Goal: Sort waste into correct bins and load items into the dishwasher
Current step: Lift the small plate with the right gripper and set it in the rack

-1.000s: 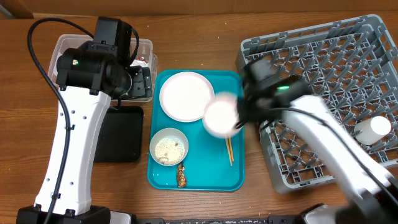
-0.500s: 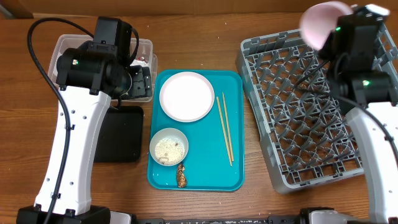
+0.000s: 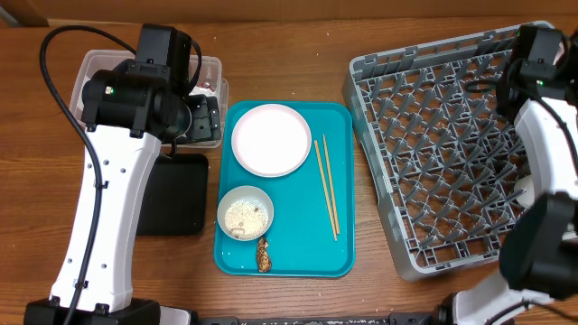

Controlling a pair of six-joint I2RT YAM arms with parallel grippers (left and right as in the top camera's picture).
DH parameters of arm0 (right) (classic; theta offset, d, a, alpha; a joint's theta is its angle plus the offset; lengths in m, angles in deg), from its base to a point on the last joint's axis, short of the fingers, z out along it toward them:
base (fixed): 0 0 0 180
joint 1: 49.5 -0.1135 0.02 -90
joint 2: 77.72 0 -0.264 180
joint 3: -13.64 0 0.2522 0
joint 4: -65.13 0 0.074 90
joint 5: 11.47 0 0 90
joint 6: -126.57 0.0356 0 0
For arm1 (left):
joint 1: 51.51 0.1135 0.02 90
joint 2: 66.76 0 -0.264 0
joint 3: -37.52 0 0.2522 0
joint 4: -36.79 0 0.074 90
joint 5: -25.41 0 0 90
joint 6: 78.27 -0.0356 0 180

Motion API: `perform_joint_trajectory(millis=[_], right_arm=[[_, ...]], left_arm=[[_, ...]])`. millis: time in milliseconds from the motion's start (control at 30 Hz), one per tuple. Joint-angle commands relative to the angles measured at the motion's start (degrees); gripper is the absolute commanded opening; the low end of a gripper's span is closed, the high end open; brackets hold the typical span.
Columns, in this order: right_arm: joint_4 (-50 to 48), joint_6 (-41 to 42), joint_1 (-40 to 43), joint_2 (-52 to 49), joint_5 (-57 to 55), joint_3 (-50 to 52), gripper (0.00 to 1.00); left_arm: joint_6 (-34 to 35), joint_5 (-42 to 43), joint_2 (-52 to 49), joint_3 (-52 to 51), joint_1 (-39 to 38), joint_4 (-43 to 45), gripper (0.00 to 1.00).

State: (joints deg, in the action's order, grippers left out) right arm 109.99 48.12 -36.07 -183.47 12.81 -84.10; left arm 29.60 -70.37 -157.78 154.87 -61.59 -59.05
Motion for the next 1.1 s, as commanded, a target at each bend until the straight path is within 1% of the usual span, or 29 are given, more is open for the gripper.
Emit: perform_joint_trajectory(millis=[0, 167, 500, 533, 600, 733, 767, 833, 933, 1000, 1033, 1067], right_arm=[[-0.5, 0.0, 1.1, -3.0, -4.1, -0.4, 0.04], [-0.4, 0.5, 1.7, -6.3, -3.4, -0.3, 0.04], [0.0, 1.9, 1.7, -7.3, -1.2, 1.7, 0.04], [0.8, 2.2, 1.7, -7.3, 0.0, 1.7, 0.04], [3.7, 2.2, 0.9, -7.3, 6.1, 1.7, 0.04], [7.2, 2.2, -0.9, -7.2, 9.8, 1.6, 0.06], [7.7, 2.3, -1.3, -7.1, 9.9, 1.6, 0.13], [9.3, 3.3, -2.6, -6.0, 9.9, 1.6, 0.34], [11.3, 3.7, -3.2, -3.3, 12.6, 1.4, 0.43], [12.9, 3.7, -3.2, -0.8, 16.6, 0.9, 0.47], [15.0, 3.7, -3.2, 2.2, 21.3, -0.1, 0.5], [16.1, 3.7, -3.2, 4.0, 23.6, -0.7, 0.53]], left_arm=[[0.0, 0.9, 0.4, 0.4, 0.2, 0.0, 0.81], [0.0, 1.0, 0.4, 0.4, 0.2, 0.0, 0.81], [0.0, 1.0, 0.4, 0.4, 0.2, -0.2, 0.81], [0.0, 0.9, 0.4, 0.4, 0.2, -0.2, 0.81], [0.0, 0.9, 0.4, 0.4, 0.2, -0.1, 0.81], [0.0, 1.0, 0.4, 0.4, 0.2, -0.2, 0.82], [0.0, 1.0, 0.4, 0.4, 0.2, -0.2, 0.82], [0.0, 1.0, 0.4, 0.4, 0.2, -0.2, 0.82], [0.0, 1.0, 0.4, 0.4, 0.2, -0.2, 0.83], [0.0, 1.0, 0.4, 0.4, 0.2, -0.2, 0.86], [0.0, 0.9, 0.4, 0.4, 0.2, -0.2, 0.89], [0.0, 0.9, 0.4, 0.4, 0.2, -0.2, 0.9]])
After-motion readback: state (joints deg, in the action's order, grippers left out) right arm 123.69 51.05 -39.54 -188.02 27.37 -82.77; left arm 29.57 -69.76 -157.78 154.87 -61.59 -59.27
